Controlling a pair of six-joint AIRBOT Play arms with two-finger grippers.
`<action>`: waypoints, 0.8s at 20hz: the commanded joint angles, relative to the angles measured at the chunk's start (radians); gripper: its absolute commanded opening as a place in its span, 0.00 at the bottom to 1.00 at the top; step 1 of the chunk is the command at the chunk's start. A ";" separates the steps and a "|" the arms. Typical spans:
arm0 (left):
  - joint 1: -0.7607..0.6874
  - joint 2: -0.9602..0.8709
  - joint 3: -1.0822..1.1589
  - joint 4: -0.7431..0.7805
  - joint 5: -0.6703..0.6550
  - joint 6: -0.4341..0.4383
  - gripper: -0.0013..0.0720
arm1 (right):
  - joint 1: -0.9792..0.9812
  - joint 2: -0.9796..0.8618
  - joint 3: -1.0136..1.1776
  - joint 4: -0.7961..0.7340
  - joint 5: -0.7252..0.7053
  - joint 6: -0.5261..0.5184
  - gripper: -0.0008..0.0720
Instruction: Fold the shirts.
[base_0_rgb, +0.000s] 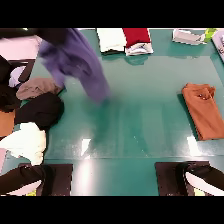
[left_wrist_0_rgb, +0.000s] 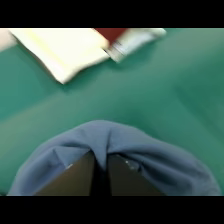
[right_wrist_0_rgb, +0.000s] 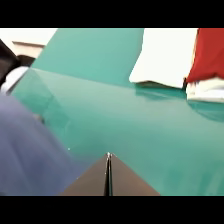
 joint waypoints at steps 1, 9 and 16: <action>-0.105 -0.055 -0.115 -0.103 -0.051 0.051 0.05 | 0.000 0.001 0.025 0.001 0.025 0.000 0.04; 0.184 -0.083 -0.325 -0.245 -0.169 0.068 0.71 | 0.000 0.001 0.024 0.000 0.073 0.000 0.04; 0.237 -0.084 -0.747 -0.520 -0.049 0.077 0.71 | 0.000 0.000 0.024 -0.001 0.073 0.000 0.04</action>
